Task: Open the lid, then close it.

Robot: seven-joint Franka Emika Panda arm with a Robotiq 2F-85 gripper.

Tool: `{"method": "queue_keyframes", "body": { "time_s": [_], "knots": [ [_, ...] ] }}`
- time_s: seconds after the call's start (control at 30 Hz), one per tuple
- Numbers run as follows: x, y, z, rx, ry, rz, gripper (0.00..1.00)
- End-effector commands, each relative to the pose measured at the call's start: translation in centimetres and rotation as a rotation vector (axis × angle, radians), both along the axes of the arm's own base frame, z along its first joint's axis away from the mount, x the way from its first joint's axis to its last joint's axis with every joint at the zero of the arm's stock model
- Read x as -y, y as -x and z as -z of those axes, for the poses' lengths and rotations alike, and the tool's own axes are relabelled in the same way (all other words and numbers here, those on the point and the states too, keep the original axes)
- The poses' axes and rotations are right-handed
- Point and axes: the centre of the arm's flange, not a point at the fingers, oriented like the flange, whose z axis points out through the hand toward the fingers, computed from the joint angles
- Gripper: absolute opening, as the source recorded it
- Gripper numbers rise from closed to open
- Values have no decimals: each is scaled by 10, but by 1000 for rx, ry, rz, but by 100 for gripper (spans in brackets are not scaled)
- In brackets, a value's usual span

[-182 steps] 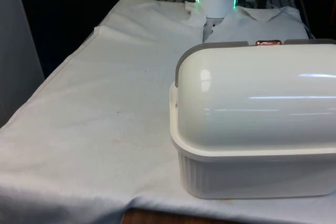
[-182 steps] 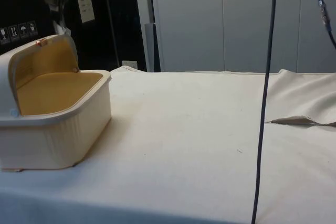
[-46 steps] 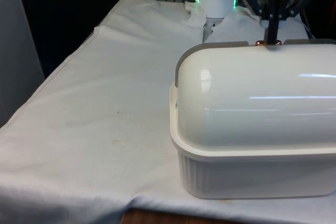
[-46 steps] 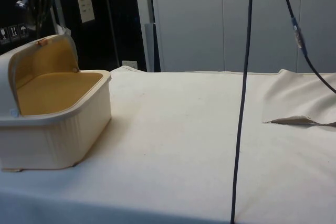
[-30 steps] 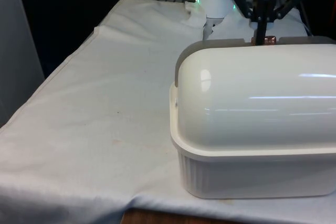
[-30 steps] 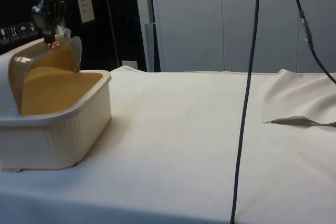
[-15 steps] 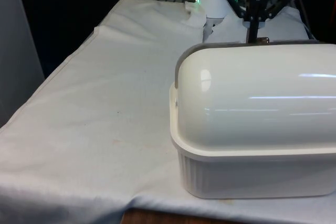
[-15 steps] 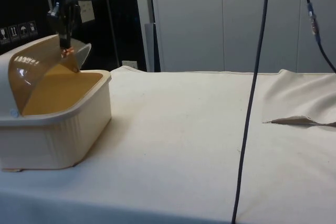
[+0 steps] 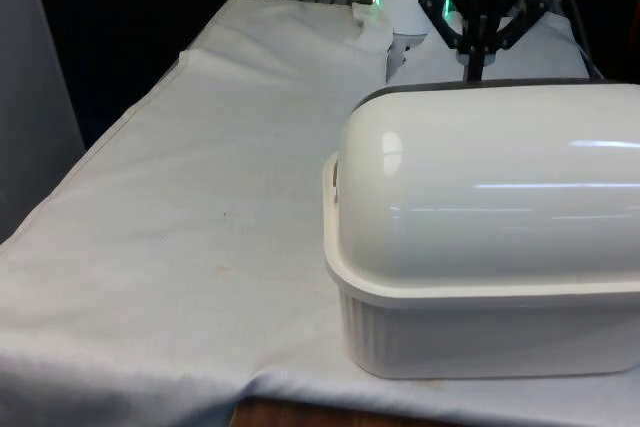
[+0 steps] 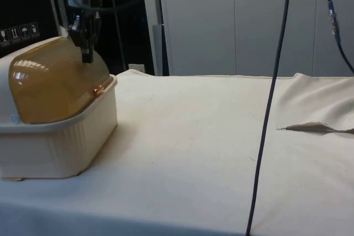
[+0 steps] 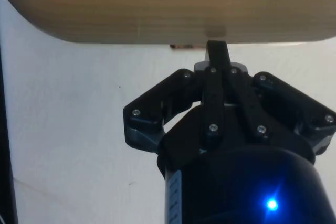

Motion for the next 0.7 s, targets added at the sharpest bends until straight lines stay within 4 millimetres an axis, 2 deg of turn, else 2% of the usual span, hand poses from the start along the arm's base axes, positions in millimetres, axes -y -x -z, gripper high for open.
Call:
{"method": "queue_keyframes", "body": {
  "time_s": [0.0,0.03,0.47,0.67],
  "knots": [
    [0,5,3,-16,2,1,0],
    [0,1,1,-7,1,0,0],
    [0,24,24,-122,13,1,0],
    [1,30,25,-156,18,1,0]
  ]
}}
